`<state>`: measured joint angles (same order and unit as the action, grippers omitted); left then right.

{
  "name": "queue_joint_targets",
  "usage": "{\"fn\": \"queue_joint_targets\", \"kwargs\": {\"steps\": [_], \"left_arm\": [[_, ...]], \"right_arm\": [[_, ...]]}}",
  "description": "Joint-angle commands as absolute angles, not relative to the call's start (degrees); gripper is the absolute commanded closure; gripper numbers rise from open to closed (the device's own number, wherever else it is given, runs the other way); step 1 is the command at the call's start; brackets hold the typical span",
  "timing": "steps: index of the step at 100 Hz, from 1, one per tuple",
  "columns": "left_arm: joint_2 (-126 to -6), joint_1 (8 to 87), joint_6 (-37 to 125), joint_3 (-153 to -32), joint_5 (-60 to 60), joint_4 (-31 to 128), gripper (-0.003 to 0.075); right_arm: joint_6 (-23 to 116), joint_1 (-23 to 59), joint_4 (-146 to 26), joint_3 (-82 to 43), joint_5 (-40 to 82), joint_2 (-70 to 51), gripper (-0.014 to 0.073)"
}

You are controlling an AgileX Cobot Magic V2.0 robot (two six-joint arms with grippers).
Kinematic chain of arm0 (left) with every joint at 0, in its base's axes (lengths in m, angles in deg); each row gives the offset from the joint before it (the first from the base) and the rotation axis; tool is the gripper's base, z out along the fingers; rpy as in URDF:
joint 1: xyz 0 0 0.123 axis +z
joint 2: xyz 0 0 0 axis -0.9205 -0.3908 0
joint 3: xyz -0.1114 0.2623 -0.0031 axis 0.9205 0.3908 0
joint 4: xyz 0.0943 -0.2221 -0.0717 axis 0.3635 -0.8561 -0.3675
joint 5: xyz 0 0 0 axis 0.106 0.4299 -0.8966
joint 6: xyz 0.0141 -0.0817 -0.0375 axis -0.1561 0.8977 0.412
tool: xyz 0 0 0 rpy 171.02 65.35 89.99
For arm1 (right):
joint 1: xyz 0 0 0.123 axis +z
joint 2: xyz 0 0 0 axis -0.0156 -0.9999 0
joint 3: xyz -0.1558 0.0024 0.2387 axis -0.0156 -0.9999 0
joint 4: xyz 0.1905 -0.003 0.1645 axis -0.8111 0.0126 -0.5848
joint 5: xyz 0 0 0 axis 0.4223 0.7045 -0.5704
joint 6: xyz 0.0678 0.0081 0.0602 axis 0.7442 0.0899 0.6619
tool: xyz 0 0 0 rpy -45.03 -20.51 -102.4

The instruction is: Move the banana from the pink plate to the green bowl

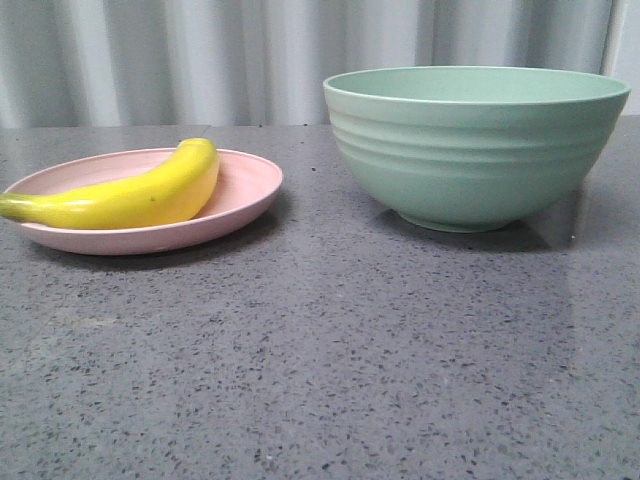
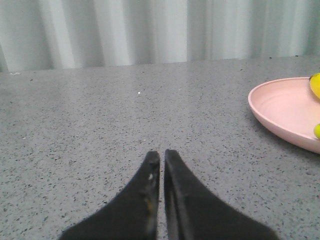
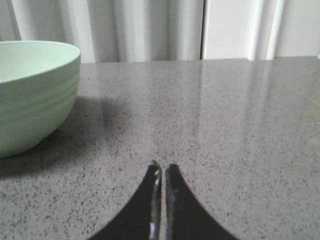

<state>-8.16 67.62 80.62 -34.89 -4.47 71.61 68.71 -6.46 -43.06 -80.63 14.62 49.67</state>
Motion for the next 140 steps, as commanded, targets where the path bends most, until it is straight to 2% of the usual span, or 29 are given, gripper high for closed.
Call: {"fn": "queue_joint_targets", "kwargs": {"steps": [1,15,39,62,84,88,95,104,111,140], "left_arm": [[-6.3,67.6,81.2,-33.5,-9.0,69.6,0.0738],[-6.3,67.6,81.2,-34.5,-9.2,63.2,0.0739],[-8.2,67.6,80.8,-44.8,-0.6,62.3,0.0739],[-16.0,67.6,80.7,-54.3,2.0,62.8,0.0739],[-22.1,67.6,80.7,-57.7,-0.1,62.8,0.0735],[-22.7,67.6,80.7,-57.7,-0.6,62.8,0.072],[-23.7,67.6,80.7,-57.7,-1.6,62.8,0.0646],[-24.7,67.6,80.7,-57.5,-3.7,62.8,0.0472],[-25.2,67.6,80.7,-57.5,-4.9,62.5,0.0384],[-31.1,67.6,80.7,-58.4,-6.7,62.2,0.0349]], "right_arm": [[68.3,-6.8,-42.9,-82.1,8.3,50.7,0.0673],[68.7,-6.5,-44.3,-81.8,8.3,50.7,0.0673],[68.9,-3.7,-47.2,-75.5,14.4,48.3,0.0673],[68.9,-2.5,-47.0,-64.4,22.5,37.3,0.0673],[68.9,-2.5,-49.1,-56.8,24.9,27.0,0.0673],[68.9,-2.5,-49.6,-56.5,24.4,26.1,0.0673],[68.9,-2.5,-49.7,-56.6,23.6,24.9,0.0673],[68.9,-2.5,-49.8,-56.8,25.0,24.2,0.0673],[68.9,-2.5,-49.8,-56.8,25.4,24.0,0.0673],[68.9,-2.5,-49.8,-56.8,25.7,24.0,0.0673]]}}
